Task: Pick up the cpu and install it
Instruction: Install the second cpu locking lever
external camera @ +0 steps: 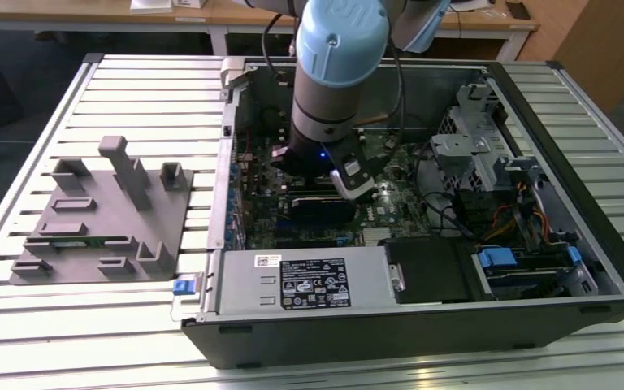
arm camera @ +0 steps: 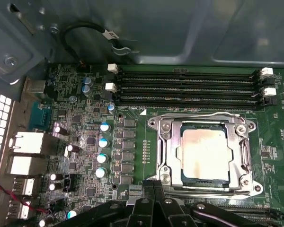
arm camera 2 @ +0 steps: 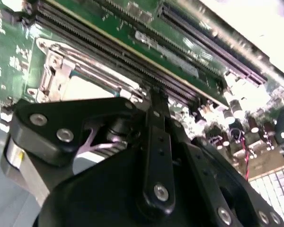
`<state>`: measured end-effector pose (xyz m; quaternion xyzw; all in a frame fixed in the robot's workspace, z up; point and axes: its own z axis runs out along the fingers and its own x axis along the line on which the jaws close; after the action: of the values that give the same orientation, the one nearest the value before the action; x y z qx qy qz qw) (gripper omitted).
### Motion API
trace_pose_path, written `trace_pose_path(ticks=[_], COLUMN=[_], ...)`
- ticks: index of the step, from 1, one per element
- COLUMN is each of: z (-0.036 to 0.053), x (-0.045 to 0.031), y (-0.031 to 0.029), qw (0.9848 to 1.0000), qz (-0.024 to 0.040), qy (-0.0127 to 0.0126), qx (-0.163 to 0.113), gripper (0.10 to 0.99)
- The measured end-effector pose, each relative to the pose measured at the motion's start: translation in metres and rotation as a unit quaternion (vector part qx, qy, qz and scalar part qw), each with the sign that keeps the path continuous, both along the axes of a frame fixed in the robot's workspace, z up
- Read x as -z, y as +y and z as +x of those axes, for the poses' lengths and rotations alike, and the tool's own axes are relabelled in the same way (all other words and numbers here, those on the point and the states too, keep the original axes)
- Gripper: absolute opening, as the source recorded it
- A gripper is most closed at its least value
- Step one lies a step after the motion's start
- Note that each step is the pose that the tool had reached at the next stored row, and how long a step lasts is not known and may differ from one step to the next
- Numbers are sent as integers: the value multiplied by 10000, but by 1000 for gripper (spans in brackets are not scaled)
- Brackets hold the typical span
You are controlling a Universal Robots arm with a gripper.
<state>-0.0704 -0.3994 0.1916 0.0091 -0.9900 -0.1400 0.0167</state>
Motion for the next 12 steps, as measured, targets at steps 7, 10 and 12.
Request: trace_pose_path(ticks=[7,10,12], z=[-20,-27,-29], x=[10,16,17], y=[37,55,57], qw=[10000,10000,10000], qz=[1,1,2], qy=[1,1,1], qx=[0,0,-1], gripper=[106,106,106])
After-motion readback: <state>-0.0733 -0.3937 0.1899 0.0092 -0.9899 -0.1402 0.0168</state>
